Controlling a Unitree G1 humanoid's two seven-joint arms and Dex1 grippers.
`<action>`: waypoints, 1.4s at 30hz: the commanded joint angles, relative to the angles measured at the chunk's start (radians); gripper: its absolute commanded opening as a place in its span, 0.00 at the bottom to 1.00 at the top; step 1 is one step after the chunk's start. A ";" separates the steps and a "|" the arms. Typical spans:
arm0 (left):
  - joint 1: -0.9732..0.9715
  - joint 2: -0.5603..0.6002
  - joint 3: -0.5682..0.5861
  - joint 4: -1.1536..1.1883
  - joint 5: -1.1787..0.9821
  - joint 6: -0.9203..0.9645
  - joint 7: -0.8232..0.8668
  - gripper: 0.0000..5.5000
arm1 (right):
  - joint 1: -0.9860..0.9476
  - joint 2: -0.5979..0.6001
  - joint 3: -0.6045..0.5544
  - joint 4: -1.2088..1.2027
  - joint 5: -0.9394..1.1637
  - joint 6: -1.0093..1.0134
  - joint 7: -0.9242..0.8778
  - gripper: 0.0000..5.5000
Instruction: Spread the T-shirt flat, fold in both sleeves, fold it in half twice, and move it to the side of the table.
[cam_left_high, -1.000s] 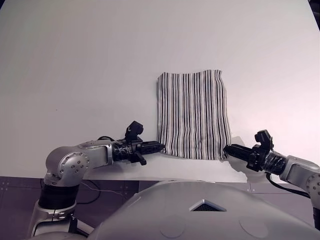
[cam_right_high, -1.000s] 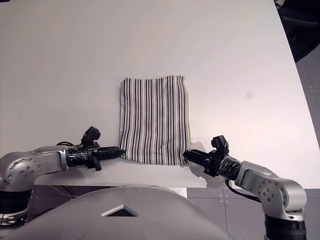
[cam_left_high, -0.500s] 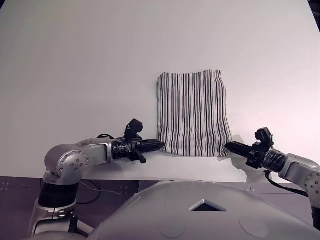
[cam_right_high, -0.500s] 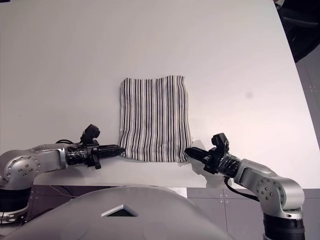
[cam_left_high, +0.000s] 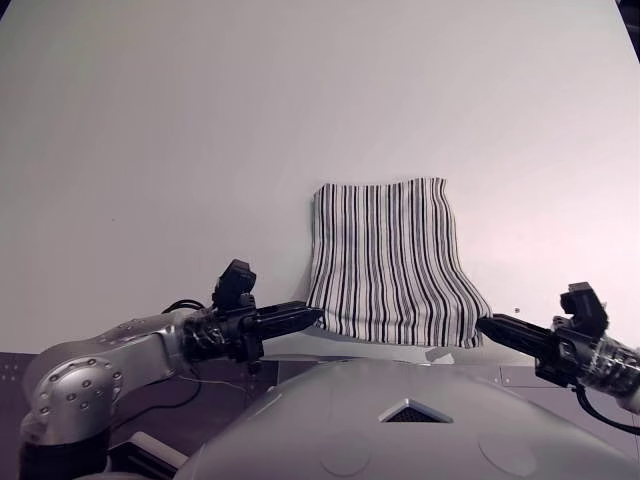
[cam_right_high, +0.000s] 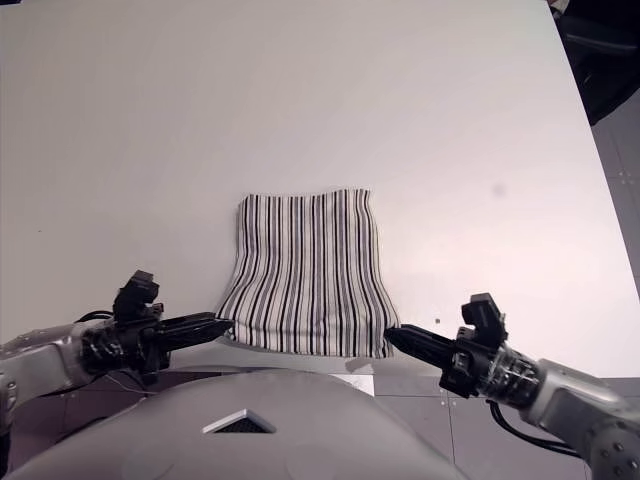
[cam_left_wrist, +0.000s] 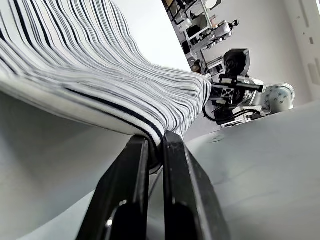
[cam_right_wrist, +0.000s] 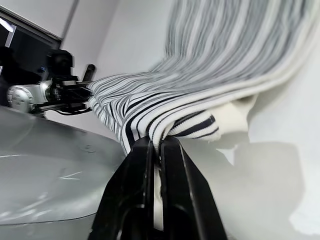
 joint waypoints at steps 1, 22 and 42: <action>-0.018 0.013 -0.012 0.013 -0.053 -0.024 0.105 0.04 | -0.083 -0.035 0.001 0.017 0.094 0.004 -0.107 0.02; -0.726 -0.219 -0.375 0.580 0.331 -0.021 0.393 0.15 | -0.889 0.121 0.419 0.675 -0.209 -0.004 -0.388 0.19; -0.660 -0.293 -0.413 0.306 0.680 -0.339 0.353 0.24 | -0.776 0.119 0.599 0.351 -0.681 -0.402 -0.375 0.38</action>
